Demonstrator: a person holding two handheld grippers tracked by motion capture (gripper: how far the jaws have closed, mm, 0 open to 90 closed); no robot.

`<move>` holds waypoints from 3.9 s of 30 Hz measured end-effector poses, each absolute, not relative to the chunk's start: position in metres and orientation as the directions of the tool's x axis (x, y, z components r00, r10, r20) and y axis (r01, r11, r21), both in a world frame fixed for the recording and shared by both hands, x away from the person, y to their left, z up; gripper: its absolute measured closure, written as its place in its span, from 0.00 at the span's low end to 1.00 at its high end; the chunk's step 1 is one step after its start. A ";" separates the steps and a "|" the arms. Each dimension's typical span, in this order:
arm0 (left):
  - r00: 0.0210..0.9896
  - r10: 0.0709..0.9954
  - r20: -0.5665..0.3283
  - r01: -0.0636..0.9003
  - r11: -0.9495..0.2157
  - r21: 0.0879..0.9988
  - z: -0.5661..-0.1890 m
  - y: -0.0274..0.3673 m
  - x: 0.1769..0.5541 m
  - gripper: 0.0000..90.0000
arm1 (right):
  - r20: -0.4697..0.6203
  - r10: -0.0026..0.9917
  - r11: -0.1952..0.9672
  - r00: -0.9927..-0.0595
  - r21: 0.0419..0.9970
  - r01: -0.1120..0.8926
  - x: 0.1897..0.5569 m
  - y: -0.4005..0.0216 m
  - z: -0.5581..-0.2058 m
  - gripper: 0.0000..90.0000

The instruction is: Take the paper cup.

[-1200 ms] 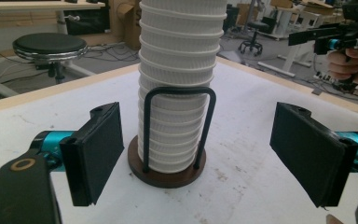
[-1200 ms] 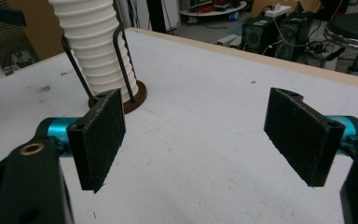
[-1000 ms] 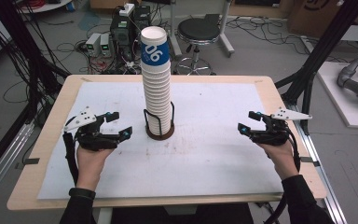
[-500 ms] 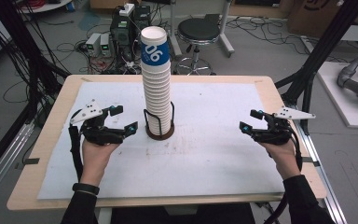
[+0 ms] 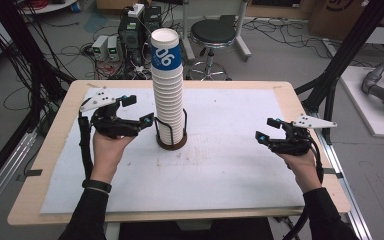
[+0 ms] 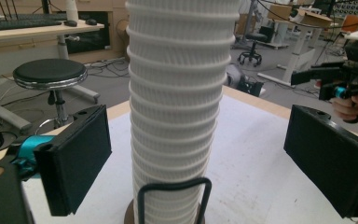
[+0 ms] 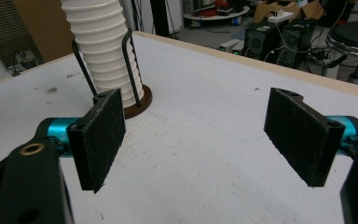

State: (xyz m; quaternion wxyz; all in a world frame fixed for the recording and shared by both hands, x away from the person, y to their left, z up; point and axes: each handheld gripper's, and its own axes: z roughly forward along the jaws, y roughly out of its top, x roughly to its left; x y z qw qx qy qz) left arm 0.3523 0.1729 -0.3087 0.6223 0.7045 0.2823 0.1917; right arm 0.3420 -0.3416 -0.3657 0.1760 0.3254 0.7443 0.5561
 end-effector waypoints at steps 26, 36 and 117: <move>0.794 0.604 -0.064 0.122 -0.055 0.991 -0.267 0.142 0.394 0.07 | 0.114 0.656 0.180 -0.746 0.937 0.301 0.343 -0.338 -0.367 0.22; 0.794 0.604 -0.066 0.142 -0.079 0.987 -0.267 0.129 0.409 0.03 | 0.115 0.644 0.186 -0.756 0.935 0.302 0.343 -0.335 -0.368 0.22; 0.808 0.584 -0.074 0.142 -0.072 0.987 -0.266 0.124 0.420 0.12 | 0.044 0.371 0.123 -0.928 0.988 0.096 0.426 -0.152 -0.161 0.22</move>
